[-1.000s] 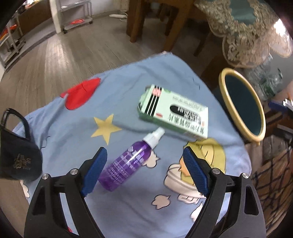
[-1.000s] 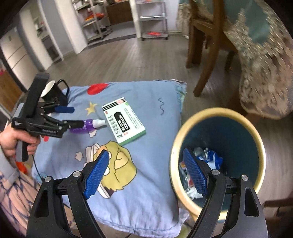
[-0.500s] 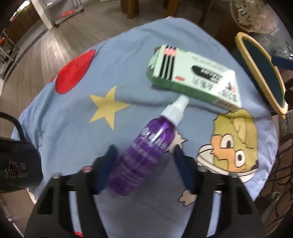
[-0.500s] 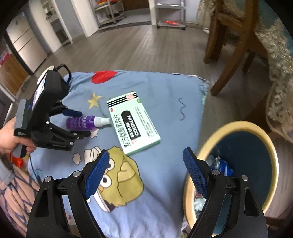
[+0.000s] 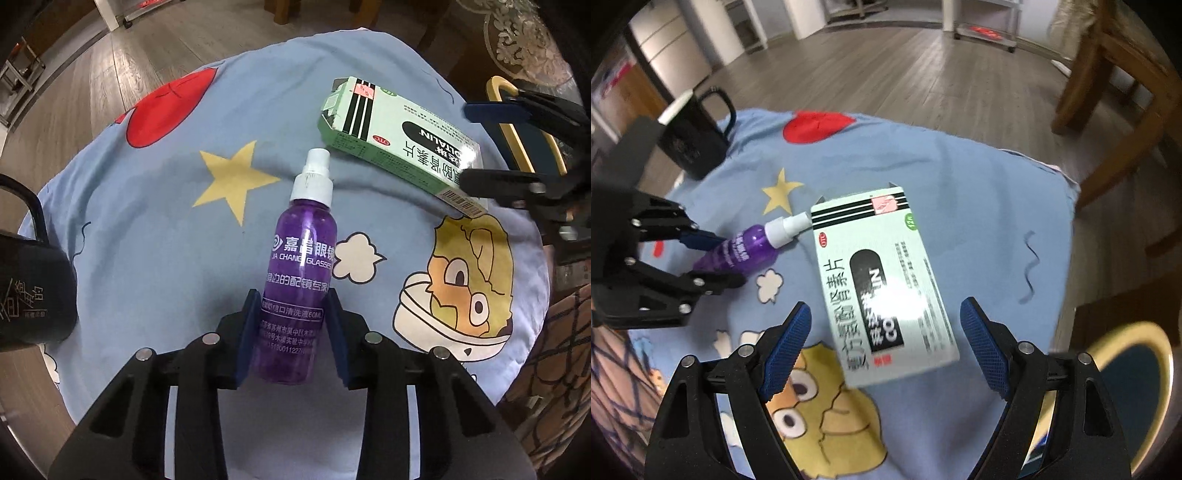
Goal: Collect trash
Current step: 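Grasp the purple spray bottle with the left gripper while the right gripper grasps the green-white medicine box, then carry the medicine box and purple spray bottle over the bin and open both grippers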
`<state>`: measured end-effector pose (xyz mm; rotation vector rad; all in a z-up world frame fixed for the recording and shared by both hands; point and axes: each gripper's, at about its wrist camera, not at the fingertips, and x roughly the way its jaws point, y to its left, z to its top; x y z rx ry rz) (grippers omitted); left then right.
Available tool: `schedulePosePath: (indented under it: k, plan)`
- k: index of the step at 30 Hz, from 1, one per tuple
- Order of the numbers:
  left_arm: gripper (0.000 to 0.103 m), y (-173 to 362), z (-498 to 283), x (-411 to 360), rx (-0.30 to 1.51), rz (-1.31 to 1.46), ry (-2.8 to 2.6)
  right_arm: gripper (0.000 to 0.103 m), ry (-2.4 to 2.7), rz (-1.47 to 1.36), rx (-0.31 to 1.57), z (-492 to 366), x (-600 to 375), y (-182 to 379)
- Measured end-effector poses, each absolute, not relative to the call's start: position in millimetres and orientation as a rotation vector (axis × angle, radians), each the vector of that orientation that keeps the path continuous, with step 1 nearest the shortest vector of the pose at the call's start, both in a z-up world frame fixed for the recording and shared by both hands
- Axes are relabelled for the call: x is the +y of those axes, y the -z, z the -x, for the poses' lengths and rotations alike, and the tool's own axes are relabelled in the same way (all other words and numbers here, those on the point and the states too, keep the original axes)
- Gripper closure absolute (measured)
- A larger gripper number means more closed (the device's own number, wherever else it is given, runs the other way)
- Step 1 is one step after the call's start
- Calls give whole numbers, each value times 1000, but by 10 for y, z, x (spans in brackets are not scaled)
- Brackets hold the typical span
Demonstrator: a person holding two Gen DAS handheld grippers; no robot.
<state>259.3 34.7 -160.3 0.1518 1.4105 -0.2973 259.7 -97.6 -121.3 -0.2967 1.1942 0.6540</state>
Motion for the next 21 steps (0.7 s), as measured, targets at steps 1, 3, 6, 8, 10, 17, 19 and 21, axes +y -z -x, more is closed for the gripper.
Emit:
schedulePosePath:
  k: [1,3,6,8,10,17,19,21]
  plan:
    - [68,1602,-2603,351,1411,-144,298,20,-657,312,1198,-2620,-949,1252]
    - [67,1608,-2604,357,1407,-137,299,20,-654,343,1212,-2668,-917,1336]
    - [65,1615,-2673,383,1407,-114,296,19,-654,354,1233,-2727,-908,1440]
    - [64,1617,-2662,419,1408,-114,292,17,-664,353,1230,-2748,-900,1474]
    - [64,1610,-2663,425,1410,-112,289,16,-672,353,1223,-2756,-892,1474]
    - [68,1656,-2667,397,1399,-113,279,28,-685,312,1210,-2701,-921,1419]
    - [70,1647,-2655,398,1390,-103,279,28,-674,302,1203,-2678,-951,1383]
    - [71,1623,-2629,383,1379,-94,278,28,-664,272,1193,-2644,-1011,1311]
